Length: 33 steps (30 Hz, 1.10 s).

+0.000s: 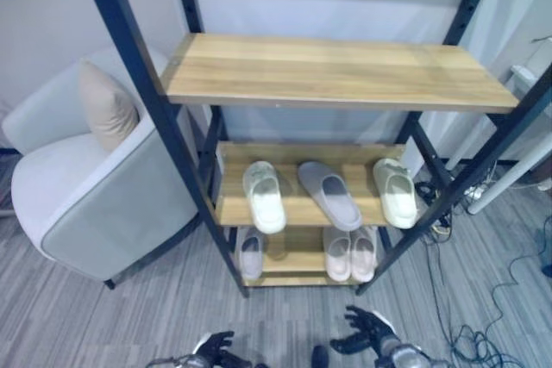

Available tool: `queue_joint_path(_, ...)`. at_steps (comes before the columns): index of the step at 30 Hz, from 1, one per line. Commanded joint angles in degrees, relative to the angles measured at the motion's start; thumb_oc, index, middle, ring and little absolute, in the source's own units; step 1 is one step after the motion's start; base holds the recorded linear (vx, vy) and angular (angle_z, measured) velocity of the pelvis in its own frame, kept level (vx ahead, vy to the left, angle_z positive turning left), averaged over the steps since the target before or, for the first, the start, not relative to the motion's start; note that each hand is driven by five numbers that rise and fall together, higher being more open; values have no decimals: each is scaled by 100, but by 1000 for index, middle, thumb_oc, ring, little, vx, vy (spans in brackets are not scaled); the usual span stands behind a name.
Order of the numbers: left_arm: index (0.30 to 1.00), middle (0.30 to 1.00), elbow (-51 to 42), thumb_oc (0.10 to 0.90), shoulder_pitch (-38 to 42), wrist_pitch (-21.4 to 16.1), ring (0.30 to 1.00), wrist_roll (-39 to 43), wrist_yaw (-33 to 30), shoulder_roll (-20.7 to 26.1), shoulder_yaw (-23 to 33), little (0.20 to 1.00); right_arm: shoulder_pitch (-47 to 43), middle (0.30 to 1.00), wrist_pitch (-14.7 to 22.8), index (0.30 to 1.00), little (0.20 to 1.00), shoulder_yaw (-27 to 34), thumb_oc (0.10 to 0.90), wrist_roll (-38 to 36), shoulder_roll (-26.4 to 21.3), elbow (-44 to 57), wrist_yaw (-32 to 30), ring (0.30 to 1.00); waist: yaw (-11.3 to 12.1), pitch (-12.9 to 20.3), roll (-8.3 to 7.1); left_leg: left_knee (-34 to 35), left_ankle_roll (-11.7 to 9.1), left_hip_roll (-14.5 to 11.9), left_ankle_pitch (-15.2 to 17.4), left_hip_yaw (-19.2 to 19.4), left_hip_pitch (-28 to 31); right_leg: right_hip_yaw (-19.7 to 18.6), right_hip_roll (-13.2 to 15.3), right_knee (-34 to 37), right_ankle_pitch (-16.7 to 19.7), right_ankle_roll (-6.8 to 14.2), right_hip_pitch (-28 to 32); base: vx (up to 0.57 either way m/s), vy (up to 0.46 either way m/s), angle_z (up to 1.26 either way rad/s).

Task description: Arrange the slippers neatly on the shoe rack.

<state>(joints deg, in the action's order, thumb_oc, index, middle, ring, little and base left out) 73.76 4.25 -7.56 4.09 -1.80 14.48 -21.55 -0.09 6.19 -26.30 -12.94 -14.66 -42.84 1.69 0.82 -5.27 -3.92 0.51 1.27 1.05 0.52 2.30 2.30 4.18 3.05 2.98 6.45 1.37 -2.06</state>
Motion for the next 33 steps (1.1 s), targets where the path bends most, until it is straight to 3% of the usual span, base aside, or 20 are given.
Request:
queue_joint_path(1, 900, 900, 178, 800, 31, -130, 900, -89, 15, -180, 63, 900, -315, 900, 451, 900, 900, -149, 800, 188, -309, 761, 122, 900, 118, 180, -69, -364, -231, 20, 334, -209, -241, -123, 89, -527, -945, 411, 461, 13, 32, -18)
queue_joint_path(2, 900, 900, 202, 800, -33, -123, 900, -118, -10, -178, 94, 900, -300, 900, 483, 900, 900, -224, 800, 297, -432, 1322, 174, 900, 111, 195, -70, -297, -225, 12, 328, -185, -191, -126, 92, -499, -931, 431, 466, 7, 22, -11)
queue_joint_path(4, 900, 900, 201, 800, -36, -123, 900, -118, -10, -181, 94, 900, -291, 900, 473, 900, 900, -223, 800, 297, -440, 1337, 175, 900, 112, 195, -66, -291, -225, 11, 327, -184, -184, -127, 91, -498, -931, 431, 471, 3, 11, -3)
queue_joint_path(5, 900, 900, 196, 800, -101, -134, 900, -182, -59, -197, 123, 900, -233, 900, 556, 900, 900, -217, 800, 484, -712, 2294, 206, 900, 91, 218, -57, -166, -222, -9, 315, -146, -102, -137, 86, -436, -916, 453, 482, 0, 0, 0)
queue_joint_path(7, 900, 900, 206, 800, -139, -133, 900, -198, -71, -226, 147, 900, -190, 900, 649, 900, 900, -139, 800, 636, -933, 2970, 203, 900, 61, 232, -59, -66, -224, -26, 288, -130, -47, -142, 74, -372, -901, 469, 496, -1, 4, -2)
queue_joint_path(16, 900, 900, 189, 800, -177, -121, 900, -392, -48, -421, 50, 900, -102, 900, 844, 900, 900, 437, 800, 543, -1421, 4770, 148, 900, 4, 293, -19, 335, -273, -78, 28, -117, 76, -71, 12, -113, -759, 497, 512, -18, -3, -1)
queue_joint_path(21, 900, 900, 168, 800, -196, -117, 900, -436, -32, -477, -14, 900, -346, 900, 895, 900, 900, 609, 800, 541, -1526, 5109, -8, 900, 8, 313, 3, 437, -293, -85, 44, -151, 111, -19, 0, 10, -777, 512, 591, -4, 1, 1)
queue_joint_path(33, 900, 900, 83, 800, -335, -81, 900, -582, 23, -496, -109, 900, -2078, 900, 715, 900, 900, 961, 800, 1984, -2185, 4244, -1164, 900, 232, 224, 11, 449, -335, -93, 27, -252, -12, 191, 24, 173, -763, 524, 603, 10, 10, 7)
